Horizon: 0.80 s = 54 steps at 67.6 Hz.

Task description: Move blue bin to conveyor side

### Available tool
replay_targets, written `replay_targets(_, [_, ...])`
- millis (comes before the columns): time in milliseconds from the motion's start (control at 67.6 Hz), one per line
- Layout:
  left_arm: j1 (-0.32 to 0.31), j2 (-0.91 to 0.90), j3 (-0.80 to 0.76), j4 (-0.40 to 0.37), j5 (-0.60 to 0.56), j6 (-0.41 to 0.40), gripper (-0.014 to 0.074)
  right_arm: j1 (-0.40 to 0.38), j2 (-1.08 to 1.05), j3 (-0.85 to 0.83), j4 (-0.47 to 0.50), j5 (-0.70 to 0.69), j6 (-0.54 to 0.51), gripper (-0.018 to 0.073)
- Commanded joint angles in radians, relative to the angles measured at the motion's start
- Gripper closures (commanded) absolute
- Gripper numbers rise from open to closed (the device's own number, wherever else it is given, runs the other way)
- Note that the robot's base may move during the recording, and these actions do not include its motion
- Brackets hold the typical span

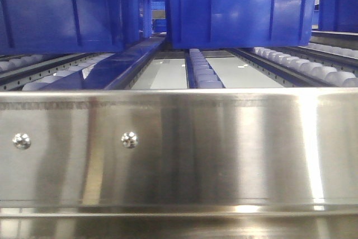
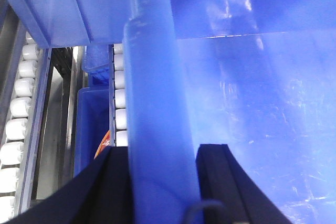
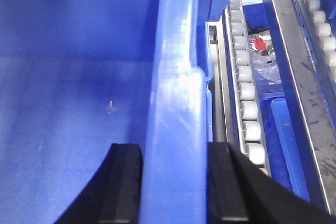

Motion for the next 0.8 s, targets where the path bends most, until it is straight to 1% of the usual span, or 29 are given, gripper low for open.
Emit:
replay_targets(0, [-0.014,-0.021,-0.017,-0.070,-0.073,0.008,0.0605,0.002,-0.023,-0.018,0.003,-0.097,-0.010,0.0638])
replay_targets(621, [-0.014,-0.021,-0.017,-0.070,-0.073,0.008,0.0605,0.002,-0.023,-0.018,0.003,-0.097,-0.010,0.0638])
replay_targets(784, [-0.014,-0.021,-0.017,-0.070,-0.090,0.008,0.0605,0.002,-0.023,-0.018,0.003,-0.097,-0.010,0.0638])
